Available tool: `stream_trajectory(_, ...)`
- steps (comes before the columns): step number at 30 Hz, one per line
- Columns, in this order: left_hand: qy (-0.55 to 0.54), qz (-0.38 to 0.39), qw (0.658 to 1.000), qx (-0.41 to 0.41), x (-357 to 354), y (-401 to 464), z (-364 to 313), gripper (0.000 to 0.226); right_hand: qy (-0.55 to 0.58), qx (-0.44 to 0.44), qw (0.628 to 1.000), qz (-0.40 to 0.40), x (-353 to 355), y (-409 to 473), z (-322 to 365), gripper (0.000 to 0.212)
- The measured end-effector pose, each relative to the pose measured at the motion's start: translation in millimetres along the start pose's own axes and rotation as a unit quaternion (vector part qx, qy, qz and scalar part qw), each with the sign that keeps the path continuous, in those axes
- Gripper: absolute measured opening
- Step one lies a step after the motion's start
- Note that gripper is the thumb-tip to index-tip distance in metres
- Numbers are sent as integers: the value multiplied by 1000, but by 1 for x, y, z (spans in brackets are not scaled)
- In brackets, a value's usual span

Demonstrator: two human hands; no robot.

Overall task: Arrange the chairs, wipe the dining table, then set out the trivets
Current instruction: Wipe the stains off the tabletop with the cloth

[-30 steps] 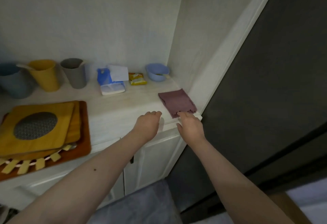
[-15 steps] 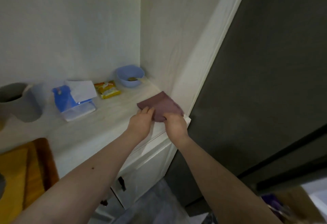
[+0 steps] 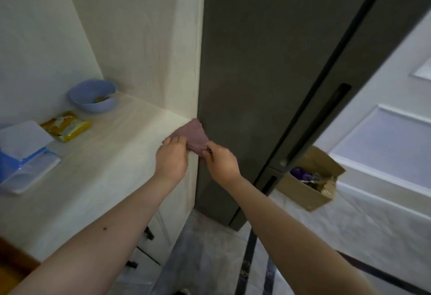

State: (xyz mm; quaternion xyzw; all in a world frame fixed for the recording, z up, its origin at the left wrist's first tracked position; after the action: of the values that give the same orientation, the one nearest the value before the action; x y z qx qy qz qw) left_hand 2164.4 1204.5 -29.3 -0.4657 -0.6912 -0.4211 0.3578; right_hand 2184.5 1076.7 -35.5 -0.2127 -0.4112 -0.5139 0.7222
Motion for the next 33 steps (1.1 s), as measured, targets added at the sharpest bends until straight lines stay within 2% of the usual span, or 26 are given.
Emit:
stream_trajectory(4, -18, 21, 996, -80, -20, -18, -64, 23, 25, -53, 997, -42, 38, -44, -46, 19)
stream_trajectory(8, -20, 79, 988, -133, -58, -54, -136, 18, 70, -117, 989, -56, 77, -107, -101, 19)
stream_trajectory(13, -35, 177, 961, -211, -107, -117, -248, 21, 128, -228, 963, -69, 126, -210, -191, 18)
stream_trajectory(18, -73, 195, 932, -296, -140, -183, -379, 21, 168, -317, 926, -120, 193, -323, -267, 19)
stream_trajectory(22, -144, 219, 907, -329, -163, -233, -472, 18, 222, -387, 873, -195, 240, -411, -319, 23)
stream_trajectory(25, -181, 246, 883, -355, -174, -270, -539, 22, 278, -437, 812, -271, 265, -473, -356, 24)
stream_trajectory(28, -203, 302, 865, -344, -194, -299, -592, 29, 348, -469, 732, -351, 284, -526, -383, 20)
stream_trajectory(31, -223, 385, 839, -314, -229, -327, -639, 22, 365, -498, 677, -399, 300, -567, -412, 17)
stream_trajectory(33, -237, 444, 810, -302, -253, -346, -672, 14, 366, -515, 651, -421, 310, -586, -434, 19)
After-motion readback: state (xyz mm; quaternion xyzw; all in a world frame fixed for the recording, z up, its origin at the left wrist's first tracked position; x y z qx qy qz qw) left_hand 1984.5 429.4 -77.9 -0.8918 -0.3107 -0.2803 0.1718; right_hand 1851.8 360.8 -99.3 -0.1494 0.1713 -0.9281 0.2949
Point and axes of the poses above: each hand's wrist, its own y-axis towards the middle knuckle, its own x-axis out of the back of the hand, z = x × y, the point moved 9 cm from there along y, towards the middle knuckle, and after that the axes turned 2 degrees about -y, right-handed, at the moved point
